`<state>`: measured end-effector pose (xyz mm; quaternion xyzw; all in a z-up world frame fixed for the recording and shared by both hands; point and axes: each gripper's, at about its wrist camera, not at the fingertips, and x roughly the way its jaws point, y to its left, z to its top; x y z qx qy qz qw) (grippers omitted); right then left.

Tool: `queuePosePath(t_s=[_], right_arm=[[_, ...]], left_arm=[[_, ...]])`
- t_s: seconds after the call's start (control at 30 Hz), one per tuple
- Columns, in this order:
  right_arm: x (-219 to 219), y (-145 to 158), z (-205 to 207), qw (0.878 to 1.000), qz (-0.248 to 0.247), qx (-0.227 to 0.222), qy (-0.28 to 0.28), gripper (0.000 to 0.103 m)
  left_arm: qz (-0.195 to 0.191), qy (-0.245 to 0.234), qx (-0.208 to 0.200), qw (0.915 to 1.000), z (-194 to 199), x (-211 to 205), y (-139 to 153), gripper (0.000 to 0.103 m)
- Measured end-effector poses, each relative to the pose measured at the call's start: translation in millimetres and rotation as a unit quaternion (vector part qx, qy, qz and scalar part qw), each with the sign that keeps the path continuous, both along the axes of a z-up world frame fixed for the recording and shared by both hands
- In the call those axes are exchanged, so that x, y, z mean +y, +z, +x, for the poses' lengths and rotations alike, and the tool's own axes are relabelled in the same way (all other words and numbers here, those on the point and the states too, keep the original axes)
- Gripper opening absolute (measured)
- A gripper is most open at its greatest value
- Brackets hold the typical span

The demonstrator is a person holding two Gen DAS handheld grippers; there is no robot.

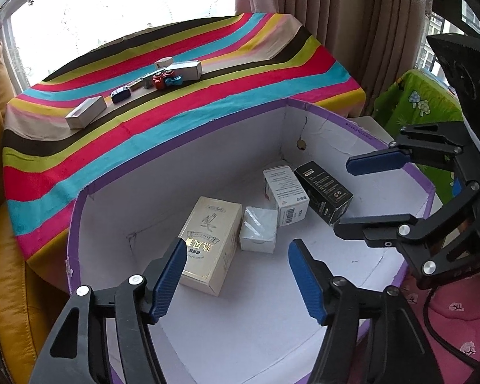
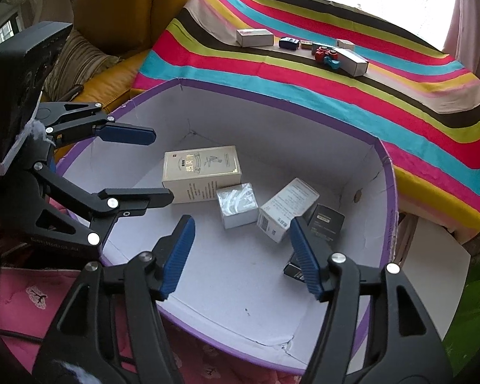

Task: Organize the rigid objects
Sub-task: 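Move both grippers back over the table toward the remaining objects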

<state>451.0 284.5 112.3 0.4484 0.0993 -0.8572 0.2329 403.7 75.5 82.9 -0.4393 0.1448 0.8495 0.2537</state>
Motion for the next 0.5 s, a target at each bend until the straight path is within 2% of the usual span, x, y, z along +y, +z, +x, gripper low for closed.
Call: queuePosePath(t_s=[0.13,0.27,0.4,0.47,0.5], right_arm=[[-2,-2,-2,1.0,0.004,-0.004,0.001,0.067],[-5,3,-14,0.999,0.034,0.009,0.008,0.071],[-1,15,-40,0.999,0.043,0.024,0.003,0.078],[2,22,-60,0.998,0.047,0.03,-0.004,0.079],[2,24,-68,0.998,0.05,0.034,-0.006,0.08]], left_arm=[[0.002,0.0,-0.007,1.0,-5,-3,0,0.067],[0.028,0.009,-0.034,0.999,-25,-14,5,0.068],[0.049,0.037,-0.035,0.9975,-64,-33,24,0.075],[0.06,0.061,-0.022,0.9961,-94,-49,41,0.078],[0.064,0.068,-0.016,0.9955,-103,-53,46,0.084]])
